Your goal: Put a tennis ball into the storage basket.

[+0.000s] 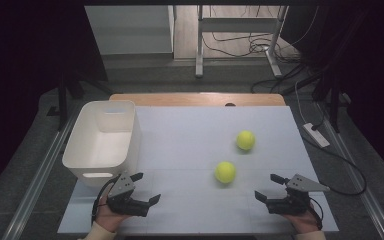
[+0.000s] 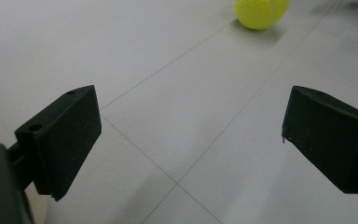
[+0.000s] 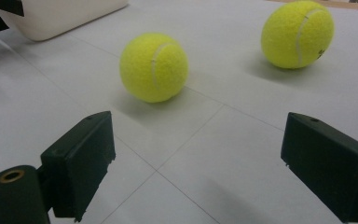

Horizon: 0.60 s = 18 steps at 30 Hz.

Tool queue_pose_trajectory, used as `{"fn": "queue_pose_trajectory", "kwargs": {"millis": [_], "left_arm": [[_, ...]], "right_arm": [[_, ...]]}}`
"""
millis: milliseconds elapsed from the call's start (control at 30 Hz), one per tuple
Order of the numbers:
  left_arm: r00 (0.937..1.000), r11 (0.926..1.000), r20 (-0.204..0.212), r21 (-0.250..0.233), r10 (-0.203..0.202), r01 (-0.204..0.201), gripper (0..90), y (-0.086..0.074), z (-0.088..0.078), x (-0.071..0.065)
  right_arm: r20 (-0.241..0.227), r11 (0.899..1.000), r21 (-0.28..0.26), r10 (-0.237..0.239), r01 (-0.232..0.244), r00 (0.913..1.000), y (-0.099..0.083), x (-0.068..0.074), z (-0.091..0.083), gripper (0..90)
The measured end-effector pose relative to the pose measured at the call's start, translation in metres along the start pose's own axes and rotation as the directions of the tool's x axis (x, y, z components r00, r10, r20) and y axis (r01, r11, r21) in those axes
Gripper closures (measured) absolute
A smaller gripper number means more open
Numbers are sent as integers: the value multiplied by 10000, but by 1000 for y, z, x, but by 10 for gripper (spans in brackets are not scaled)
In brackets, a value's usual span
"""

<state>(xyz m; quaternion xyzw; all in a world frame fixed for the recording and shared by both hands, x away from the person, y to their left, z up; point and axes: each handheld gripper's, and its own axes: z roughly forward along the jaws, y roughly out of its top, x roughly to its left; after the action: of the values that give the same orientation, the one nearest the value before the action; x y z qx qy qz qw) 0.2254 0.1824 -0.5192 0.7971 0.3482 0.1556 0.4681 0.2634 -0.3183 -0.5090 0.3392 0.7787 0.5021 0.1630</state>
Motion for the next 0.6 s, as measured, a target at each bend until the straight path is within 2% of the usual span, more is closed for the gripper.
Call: {"fn": "queue_pose_trajectory", "kwargs": {"millis": [333, 600], "left_arm": [[9999, 9999, 32, 67, -148, 148, 54, -3, 1, -1], [9999, 9999, -12, -25, -153, 153, 54, 1, 0, -4]], "right_arm": [[-73, 10000, 27, -20, 20, 10000, 2, -2, 6, 100], [-90, 10000, -51, 24, -24, 10000, 2, -3, 6, 101]]}}
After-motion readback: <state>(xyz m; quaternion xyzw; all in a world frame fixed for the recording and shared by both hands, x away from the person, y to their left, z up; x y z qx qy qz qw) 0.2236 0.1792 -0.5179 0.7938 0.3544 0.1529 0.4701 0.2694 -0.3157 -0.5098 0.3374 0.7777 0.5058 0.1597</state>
